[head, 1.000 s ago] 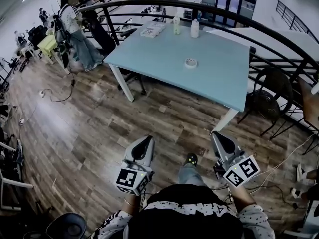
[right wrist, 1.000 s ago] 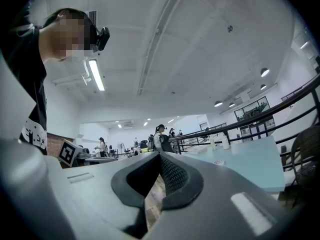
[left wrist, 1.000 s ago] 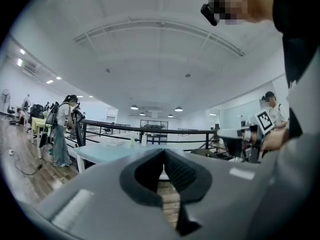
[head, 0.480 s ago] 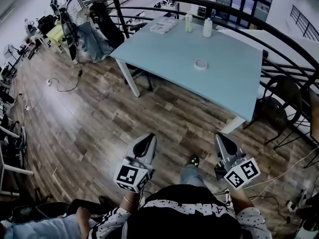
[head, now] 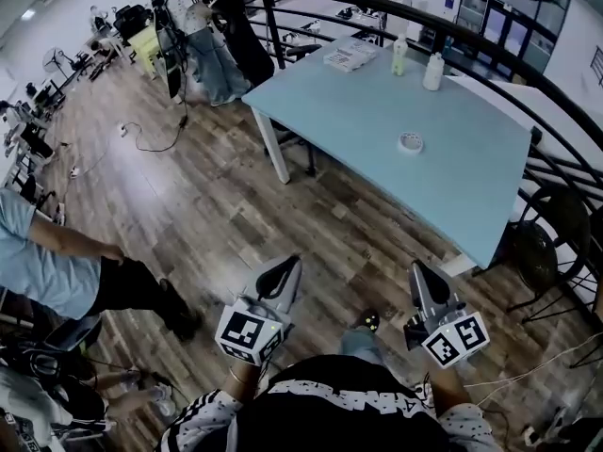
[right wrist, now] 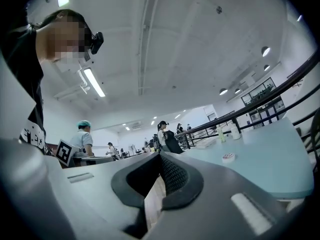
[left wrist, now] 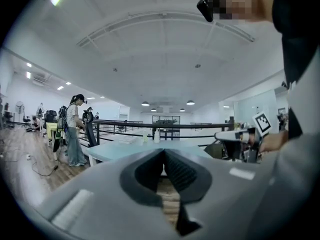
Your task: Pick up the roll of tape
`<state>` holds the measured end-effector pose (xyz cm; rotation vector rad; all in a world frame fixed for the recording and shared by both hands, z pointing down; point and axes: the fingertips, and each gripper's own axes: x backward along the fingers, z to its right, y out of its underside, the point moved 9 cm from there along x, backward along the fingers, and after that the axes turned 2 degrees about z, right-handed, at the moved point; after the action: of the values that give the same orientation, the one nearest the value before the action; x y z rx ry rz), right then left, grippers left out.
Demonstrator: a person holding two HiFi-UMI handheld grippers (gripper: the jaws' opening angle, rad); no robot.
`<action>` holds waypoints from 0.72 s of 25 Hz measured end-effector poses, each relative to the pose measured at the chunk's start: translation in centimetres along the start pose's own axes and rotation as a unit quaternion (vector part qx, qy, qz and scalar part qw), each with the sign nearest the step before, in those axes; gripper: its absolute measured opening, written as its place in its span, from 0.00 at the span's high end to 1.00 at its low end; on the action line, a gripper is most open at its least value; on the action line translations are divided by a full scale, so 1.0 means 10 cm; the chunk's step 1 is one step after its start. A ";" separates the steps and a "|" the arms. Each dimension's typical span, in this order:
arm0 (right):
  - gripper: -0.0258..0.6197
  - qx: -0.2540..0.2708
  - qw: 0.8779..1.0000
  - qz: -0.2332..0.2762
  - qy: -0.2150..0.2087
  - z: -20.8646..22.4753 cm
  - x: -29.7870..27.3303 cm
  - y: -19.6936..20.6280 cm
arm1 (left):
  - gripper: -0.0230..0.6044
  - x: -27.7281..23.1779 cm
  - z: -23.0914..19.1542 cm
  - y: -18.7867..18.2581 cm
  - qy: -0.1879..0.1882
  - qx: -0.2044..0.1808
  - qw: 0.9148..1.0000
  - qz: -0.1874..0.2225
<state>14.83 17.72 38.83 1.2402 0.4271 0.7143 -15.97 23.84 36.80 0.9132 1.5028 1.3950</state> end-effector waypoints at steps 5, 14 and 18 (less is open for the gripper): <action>0.96 -0.011 1.000 0.005 -0.018 0.24 -0.12 -0.05 | 0.96 -0.09 0.03 -0.05 -0.030 -0.008 0.999 -0.005; 0.96 -0.021 0.999 0.010 -0.039 0.64 -0.29 -0.19 | 0.96 -0.38 0.12 -0.20 -0.059 -0.017 0.998 -0.008; 0.96 -0.033 0.998 0.020 -0.043 0.85 -0.33 -0.20 | 0.96 -0.55 0.20 -0.26 -0.063 -0.029 0.997 -0.011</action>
<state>18.57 9.13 39.08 1.2161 0.3066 0.7011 -12.01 19.21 34.86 0.9277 1.3667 1.3327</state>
